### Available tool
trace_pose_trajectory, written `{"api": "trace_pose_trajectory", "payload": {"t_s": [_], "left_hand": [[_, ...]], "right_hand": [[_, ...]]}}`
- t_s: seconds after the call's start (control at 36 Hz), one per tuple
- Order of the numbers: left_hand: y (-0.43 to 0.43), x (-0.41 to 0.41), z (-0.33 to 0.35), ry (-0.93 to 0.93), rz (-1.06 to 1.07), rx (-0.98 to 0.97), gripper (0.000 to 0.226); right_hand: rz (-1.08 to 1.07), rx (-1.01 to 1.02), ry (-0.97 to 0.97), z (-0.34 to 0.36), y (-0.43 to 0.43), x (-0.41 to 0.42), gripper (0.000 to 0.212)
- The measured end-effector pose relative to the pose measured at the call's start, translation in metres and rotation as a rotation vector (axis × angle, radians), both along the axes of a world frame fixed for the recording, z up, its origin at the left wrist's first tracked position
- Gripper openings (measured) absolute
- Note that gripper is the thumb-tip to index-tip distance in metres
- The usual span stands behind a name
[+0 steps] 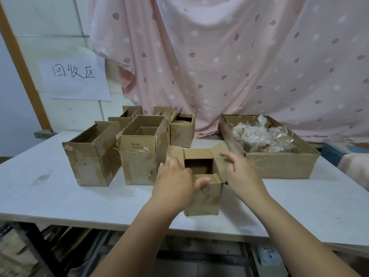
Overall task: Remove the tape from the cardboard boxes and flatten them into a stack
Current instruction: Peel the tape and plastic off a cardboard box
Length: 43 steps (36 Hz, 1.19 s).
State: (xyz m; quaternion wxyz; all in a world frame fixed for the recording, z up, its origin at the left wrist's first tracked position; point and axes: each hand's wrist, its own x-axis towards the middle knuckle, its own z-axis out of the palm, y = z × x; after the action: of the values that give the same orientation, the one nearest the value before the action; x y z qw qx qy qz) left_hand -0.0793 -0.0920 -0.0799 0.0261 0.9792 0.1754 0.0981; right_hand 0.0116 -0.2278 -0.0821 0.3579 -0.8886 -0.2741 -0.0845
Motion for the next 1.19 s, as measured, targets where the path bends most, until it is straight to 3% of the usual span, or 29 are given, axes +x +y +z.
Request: {"api": "trace_pose_trajectory", "payload": {"t_s": [0.11,0.25,0.33,0.5,0.61,0.78,0.86,0.94,1.03,1.14,1.19], "left_hand": [[-0.001,0.002,-0.007,-0.059,-0.011,-0.051,0.068],[-0.001,0.000,-0.008,-0.305,-0.075,-0.379,0.057],[-0.002,0.000,-0.009,-0.323,-0.114,-0.335,0.043],[-0.012,-0.013,-0.015,-0.423,-0.202,-0.256,0.018],[-0.009,-0.012,-0.032,-0.489,-0.326,-0.177,0.004],[0.004,-0.007,-0.051,-0.667,-0.428,-0.301,0.007],[0.004,-0.009,-0.053,-0.750,-0.416,-0.378,0.028],[-0.001,-0.016,-0.049,-0.819,-0.328,-0.743,0.061],[-0.006,-0.021,-0.042,-0.915,-0.222,-1.122,0.052],[0.004,-0.016,-0.042,-0.753,0.031,-1.255,0.060],[0.011,-0.014,-0.044,-0.642,0.085,-1.322,0.052]], "right_hand": [[0.022,-0.242,-0.063,0.002,-0.001,0.003,0.036],[0.074,-0.374,-0.106,0.018,0.004,0.011,0.038],[0.058,-0.400,-0.134,0.032,0.009,0.024,0.035],[0.038,-0.720,-0.263,0.037,0.032,0.052,0.070],[0.052,-0.777,-0.310,0.028,0.044,0.063,0.056],[0.033,-0.593,-0.214,0.024,0.048,0.067,0.038],[0.016,-0.458,-0.189,0.022,0.044,0.068,0.033],[0.034,-0.325,-0.106,0.017,0.038,0.075,0.032],[0.074,-0.083,-0.013,0.014,0.028,0.079,0.027],[0.157,0.287,0.099,0.006,0.013,0.070,0.017],[0.191,0.461,0.186,0.000,0.007,0.065,0.018]]}}
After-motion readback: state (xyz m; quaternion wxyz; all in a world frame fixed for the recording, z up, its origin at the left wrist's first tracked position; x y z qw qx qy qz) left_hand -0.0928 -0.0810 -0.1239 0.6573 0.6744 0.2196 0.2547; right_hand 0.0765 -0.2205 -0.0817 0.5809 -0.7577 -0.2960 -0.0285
